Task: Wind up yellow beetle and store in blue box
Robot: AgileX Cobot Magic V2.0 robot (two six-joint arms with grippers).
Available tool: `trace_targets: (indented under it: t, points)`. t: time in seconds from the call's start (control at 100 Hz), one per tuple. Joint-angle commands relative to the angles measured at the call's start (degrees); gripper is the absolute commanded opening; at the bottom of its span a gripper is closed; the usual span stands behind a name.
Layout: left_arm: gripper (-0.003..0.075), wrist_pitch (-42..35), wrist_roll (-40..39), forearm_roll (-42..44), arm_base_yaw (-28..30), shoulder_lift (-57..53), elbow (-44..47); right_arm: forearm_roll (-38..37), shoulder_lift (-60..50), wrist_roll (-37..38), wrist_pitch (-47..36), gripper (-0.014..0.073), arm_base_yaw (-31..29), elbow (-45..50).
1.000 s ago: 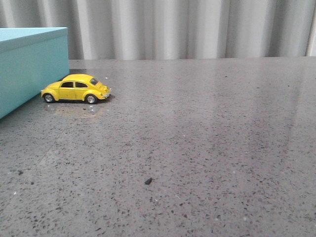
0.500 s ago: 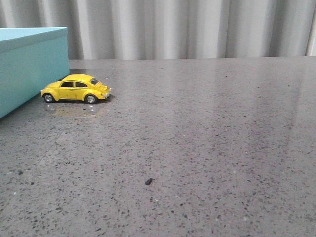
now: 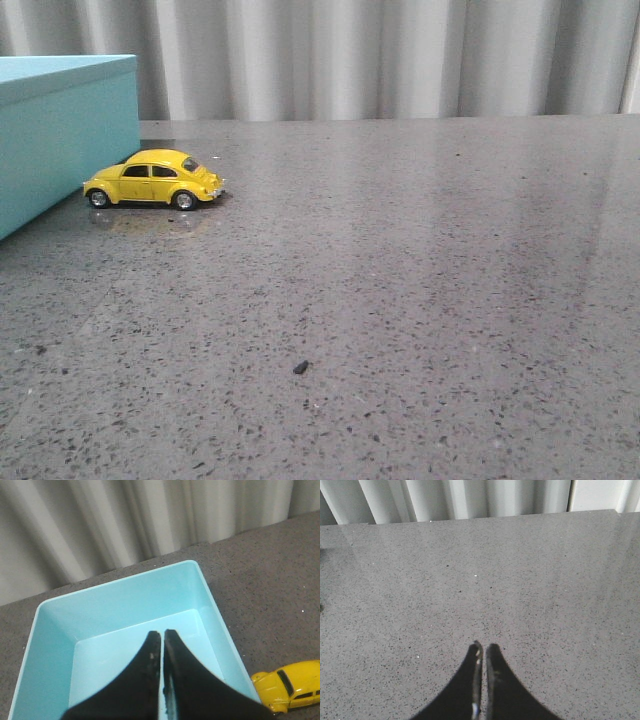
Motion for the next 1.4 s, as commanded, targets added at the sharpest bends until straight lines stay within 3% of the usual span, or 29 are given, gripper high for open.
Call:
trace_targets:
  t: [0.0, 0.07, 0.22, 0.31, 0.67, 0.94, 1.28, 1.39]
  points:
    - [0.0012, -3.7, 3.9, -0.9, -2.0, -0.4, -2.3, 0.1, 0.5, -0.7, -4.8, -0.0061, 0.0, -1.1]
    - [0.0097, -3.6, 5.1, -0.9, -3.2, -0.1, -2.3, 0.1, 0.5, -0.7, -4.8, -0.0061, 0.0, -1.1]
    - [0.0366, -3.6, 6.2, -0.9, -5.4, -0.1, -2.3, 0.1, 0.5, -0.7, -5.0, -0.0061, 0.0, -1.1]
    - [0.0446, -2.6, 8.3, -0.9, -6.5, -0.1, -2.3, 0.1, 0.5, -0.7, -5.0, -0.0061, 0.0, -1.1]
    - [0.0438, 11.9, 12.7, -2.8, -9.4, 2.2, -6.2, 0.1, 0.5, -0.7, -5.5, -0.0061, 0.0, -1.1]
    - [0.0438, 22.8, 28.1, -11.9, -9.4, 9.4, -15.4, 0.1, 0.5, -0.7, -5.5, -0.0061, 0.0, -1.1]
    - [0.0437, 34.0, 39.6, -11.8, -9.4, 19.5, -25.3, 0.1, 0.5, -0.7, -5.5, -0.0061, 0.0, -1.1]
    - [0.0384, 33.8, 44.8, -11.8, -10.0, 21.8, -25.4, 0.1, 0.5, -0.7, -5.5, -0.0061, 0.0, -1.1]
